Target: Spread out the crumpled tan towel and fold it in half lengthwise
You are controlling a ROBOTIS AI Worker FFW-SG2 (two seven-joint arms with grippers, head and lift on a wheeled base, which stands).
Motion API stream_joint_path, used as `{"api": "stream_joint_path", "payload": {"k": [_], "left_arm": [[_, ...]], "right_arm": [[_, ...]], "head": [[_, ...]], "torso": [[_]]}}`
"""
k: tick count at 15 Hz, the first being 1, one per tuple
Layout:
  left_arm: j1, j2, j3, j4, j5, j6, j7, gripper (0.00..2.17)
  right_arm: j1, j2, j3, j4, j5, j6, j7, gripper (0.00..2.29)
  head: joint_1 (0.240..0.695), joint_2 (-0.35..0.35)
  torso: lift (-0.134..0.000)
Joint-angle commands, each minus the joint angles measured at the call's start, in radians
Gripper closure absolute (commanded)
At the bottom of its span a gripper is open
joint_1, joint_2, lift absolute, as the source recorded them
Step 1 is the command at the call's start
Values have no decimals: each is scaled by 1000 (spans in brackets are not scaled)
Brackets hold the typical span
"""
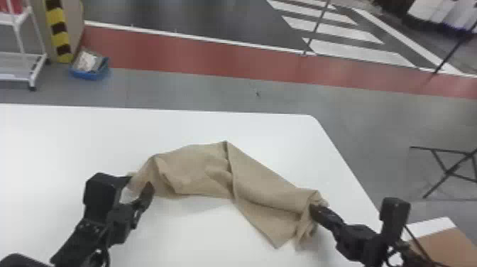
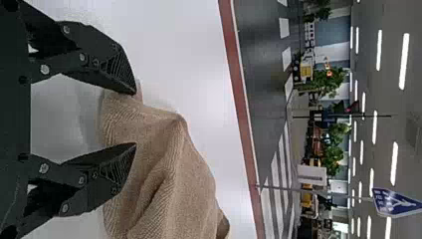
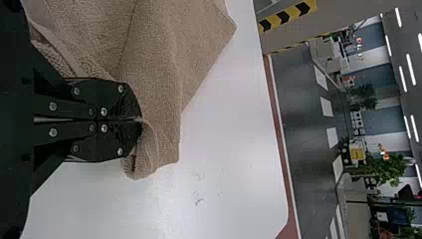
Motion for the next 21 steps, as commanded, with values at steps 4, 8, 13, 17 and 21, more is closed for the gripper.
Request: {"api": "stream_joint_path", "payload": {"k": [4,8,13,17,21], "left_arm": [[57,16,29,-93,0,-45,-41,2017],[117,33,70,-245,9,-51,-43,2125],[221,86,190,-521,47,69,-41,2125],[229,85,187,-544,49,118,-58,2125],[227,86,193,-539,47,124,-60,2121]], "right_arm": [[-3,-1,3,-5,-4,-8,0,1997],[-7,-3,-2,-29,-10,-8,2,1997],[-62,-26,-45,-52,-57,38,3,1781],[-67,-17,-13,-38,26,44,-29,-2],[-56,-20,-137,-29,2,1,-69,56]], "head": [[695,-350],[695,-350],[695,-350],[695,-350],[695,-350]], "torso": [[-124],[-124],[-124],[-124],[-124]]}}
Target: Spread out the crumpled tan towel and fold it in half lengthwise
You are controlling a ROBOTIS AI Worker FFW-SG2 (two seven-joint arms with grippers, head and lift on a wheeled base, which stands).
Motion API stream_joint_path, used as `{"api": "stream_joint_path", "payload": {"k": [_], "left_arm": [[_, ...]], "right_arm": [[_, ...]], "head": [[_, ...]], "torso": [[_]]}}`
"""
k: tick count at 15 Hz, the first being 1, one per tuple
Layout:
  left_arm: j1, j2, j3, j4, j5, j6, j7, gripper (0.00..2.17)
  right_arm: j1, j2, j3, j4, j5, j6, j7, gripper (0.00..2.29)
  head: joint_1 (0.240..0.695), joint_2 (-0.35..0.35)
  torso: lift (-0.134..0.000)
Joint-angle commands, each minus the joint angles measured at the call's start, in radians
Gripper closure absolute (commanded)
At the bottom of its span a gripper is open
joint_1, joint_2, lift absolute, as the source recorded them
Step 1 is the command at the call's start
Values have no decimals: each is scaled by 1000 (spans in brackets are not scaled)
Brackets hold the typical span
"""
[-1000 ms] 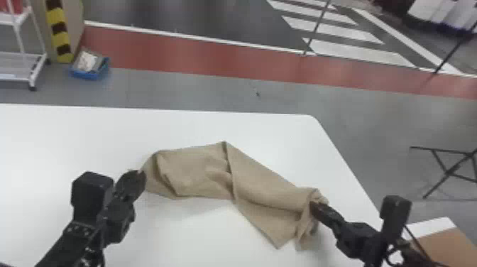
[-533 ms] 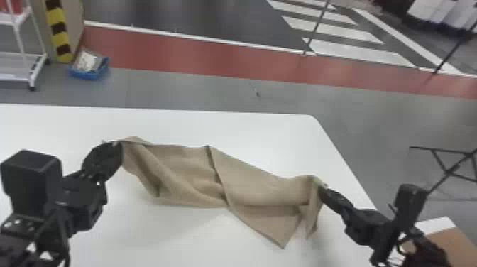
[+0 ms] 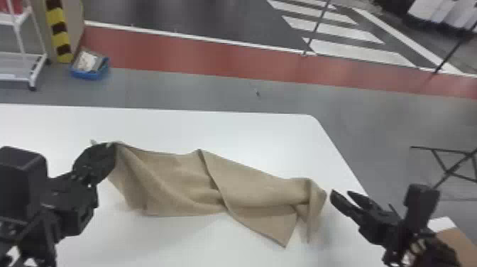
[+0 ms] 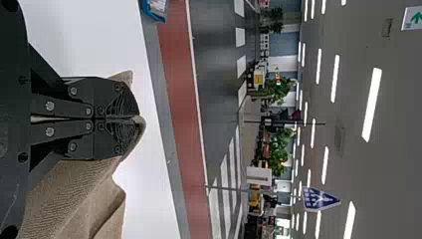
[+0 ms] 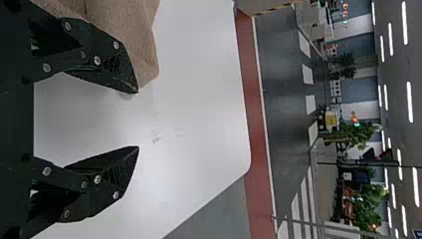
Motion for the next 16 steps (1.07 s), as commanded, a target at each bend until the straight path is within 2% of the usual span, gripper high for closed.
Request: {"api": "stream_joint_path", "payload": {"k": [1,4,5,6,7,8,10,13,15,16], "left_arm": [[-5,0,1,9,1,2,-1,2125],[-14,-8,-17,25,-7,2,-2,2121],[-17,-9,-22,30,-7,2,-2,2121],[-17,-11,-23,32,-7,5,-2,2121],[-17,-11,-27,32,-7,5,-2,2121],[-17,-9,-30,32,-7,5,-2,2121],[-17,-9,-30,33,-8,26,-2,2121],[-19,-9,-30,38,-10,26,-2,2121],[-22,-11,-33,42,-10,26,-2,2121],[-27,-11,-36,47,-10,26,-2,2121]], "right_arm": [[31,-1,-82,-30,-50,-6,22,66],[145,15,-126,-154,-172,0,42,110],[168,37,-126,-199,-177,0,62,232],[177,37,-121,-226,-169,-6,93,377],[178,37,-106,-234,-139,-39,133,471],[189,37,-79,-226,-96,-147,161,475],[238,37,-3,-183,2,-454,200,475],[280,37,63,-134,167,-742,246,478],[278,37,81,-94,282,-828,297,475],[269,37,81,-88,329,-825,331,475]], "head": [[695,-350],[695,-350],[695,-350],[695,-350],[695,-350],[695,-350],[695,-350],[695,-350],[695,-350],[695,-350]], "torso": [[-124],[-124],[-124],[-124],[-124],[-124],[-124],[-124],[-124],[-124]]}}
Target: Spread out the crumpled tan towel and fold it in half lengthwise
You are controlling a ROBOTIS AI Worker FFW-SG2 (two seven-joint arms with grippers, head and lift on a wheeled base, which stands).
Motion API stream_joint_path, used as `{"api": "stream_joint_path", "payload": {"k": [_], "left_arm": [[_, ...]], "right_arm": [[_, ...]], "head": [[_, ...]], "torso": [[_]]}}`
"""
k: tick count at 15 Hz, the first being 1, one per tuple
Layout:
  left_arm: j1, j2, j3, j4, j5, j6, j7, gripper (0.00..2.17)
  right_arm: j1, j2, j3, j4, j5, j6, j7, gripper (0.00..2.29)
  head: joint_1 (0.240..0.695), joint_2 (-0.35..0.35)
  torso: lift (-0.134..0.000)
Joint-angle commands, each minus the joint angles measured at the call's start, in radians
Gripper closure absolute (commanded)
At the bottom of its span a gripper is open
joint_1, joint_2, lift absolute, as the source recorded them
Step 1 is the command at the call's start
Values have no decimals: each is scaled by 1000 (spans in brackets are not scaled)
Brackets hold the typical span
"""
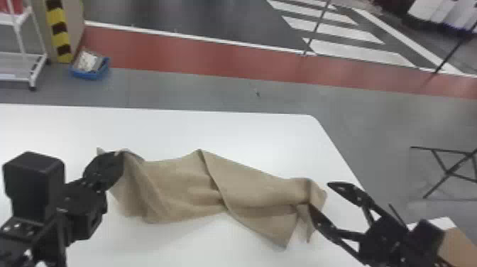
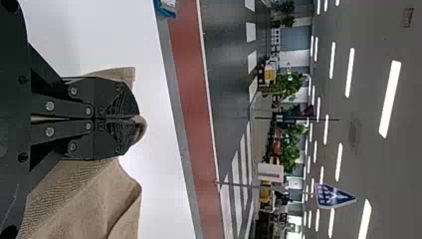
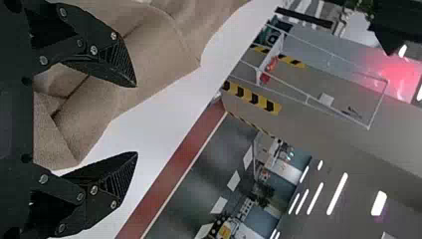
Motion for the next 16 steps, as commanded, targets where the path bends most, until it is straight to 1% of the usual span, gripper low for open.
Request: {"api": "stream_joint_path", "payload": {"k": [1,2,3,4,8,10,12,15,16], "left_arm": [[-5,-3,-5,7,-3,0,0,2121],[-6,-6,-10,8,-8,0,0,2121],[-6,-7,-11,8,-8,3,-5,2121],[-6,-7,-14,8,-12,3,-6,2121],[-6,-7,-14,7,-20,9,-11,2121],[-6,-7,-14,14,-26,9,-12,2121],[-6,-7,-14,17,-25,9,-12,2121],[-8,-6,-14,27,-26,9,-20,2121],[-8,-6,-14,30,-26,9,-23,2121]], "right_arm": [[-19,5,7,19,114,-3,53,475],[-37,5,7,19,130,83,106,475],[-62,5,10,21,136,224,176,475],[-72,5,25,30,148,276,208,475],[-88,5,44,42,150,353,237,471],[-100,0,59,48,157,427,251,471],[-112,-3,91,62,206,470,251,475],[-131,-3,116,84,228,476,251,475],[-140,-5,117,82,228,512,260,589]], "head": [[695,-350],[695,-350],[695,-350],[695,-350],[695,-350],[695,-350],[695,-350],[695,-350],[695,-350]], "torso": [[-124],[-124],[-124],[-124],[-124],[-124],[-124],[-124],[-124]]}}
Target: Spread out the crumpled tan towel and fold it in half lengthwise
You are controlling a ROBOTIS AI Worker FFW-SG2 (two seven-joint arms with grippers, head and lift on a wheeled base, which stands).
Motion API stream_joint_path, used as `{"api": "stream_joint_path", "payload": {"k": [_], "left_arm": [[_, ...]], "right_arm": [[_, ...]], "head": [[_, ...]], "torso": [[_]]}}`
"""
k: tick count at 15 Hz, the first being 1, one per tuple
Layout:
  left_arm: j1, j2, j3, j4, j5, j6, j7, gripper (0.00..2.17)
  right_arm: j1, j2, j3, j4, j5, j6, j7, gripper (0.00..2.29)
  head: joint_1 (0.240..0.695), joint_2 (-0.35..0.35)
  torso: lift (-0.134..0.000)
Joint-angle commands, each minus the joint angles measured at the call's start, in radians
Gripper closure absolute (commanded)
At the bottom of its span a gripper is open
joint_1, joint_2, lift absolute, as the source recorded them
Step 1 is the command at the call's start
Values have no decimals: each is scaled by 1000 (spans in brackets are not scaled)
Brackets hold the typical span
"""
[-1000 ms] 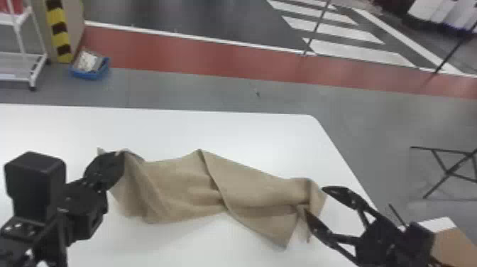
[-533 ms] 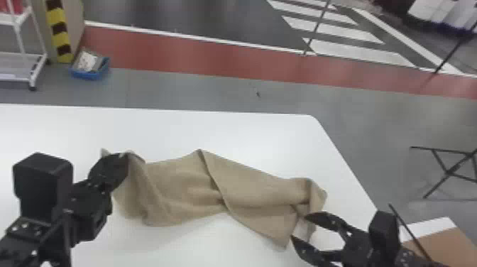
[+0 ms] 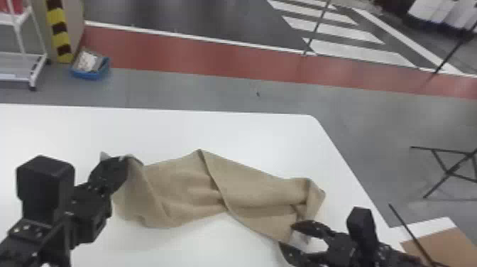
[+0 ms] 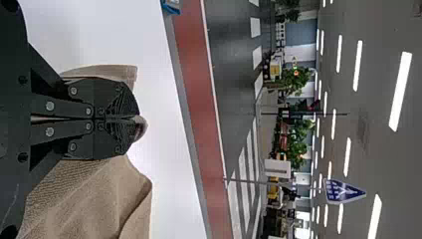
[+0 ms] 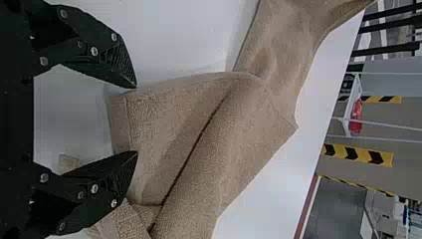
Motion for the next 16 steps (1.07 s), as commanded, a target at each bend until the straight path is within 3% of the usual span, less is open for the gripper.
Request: {"api": "stream_joint_path", "payload": {"k": [1,2,6,9,14,16], "left_arm": [[0,-1,0,5,0,0,-3,2121],[0,0,2,6,-2,0,-5,2121],[0,-1,5,3,-14,18,-15,2121],[3,2,11,-8,-15,21,-9,2125],[27,17,77,-90,-9,104,1,2125],[46,35,114,-119,6,107,3,2125]], "right_arm": [[-16,-3,8,0,4,58,14,880],[-17,-3,16,-1,4,71,14,1342],[-16,0,1,-23,-14,98,5,1511],[-16,2,-36,-53,-54,92,3,1511],[-102,2,-282,-124,-291,126,-12,1511],[-177,-29,-388,-118,-329,172,-30,1511]], "head": [[695,-350],[695,-347],[695,-343],[695,-348],[695,-350],[695,-350]], "torso": [[-124],[-124],[-124],[-124],[-124],[-124]]}}
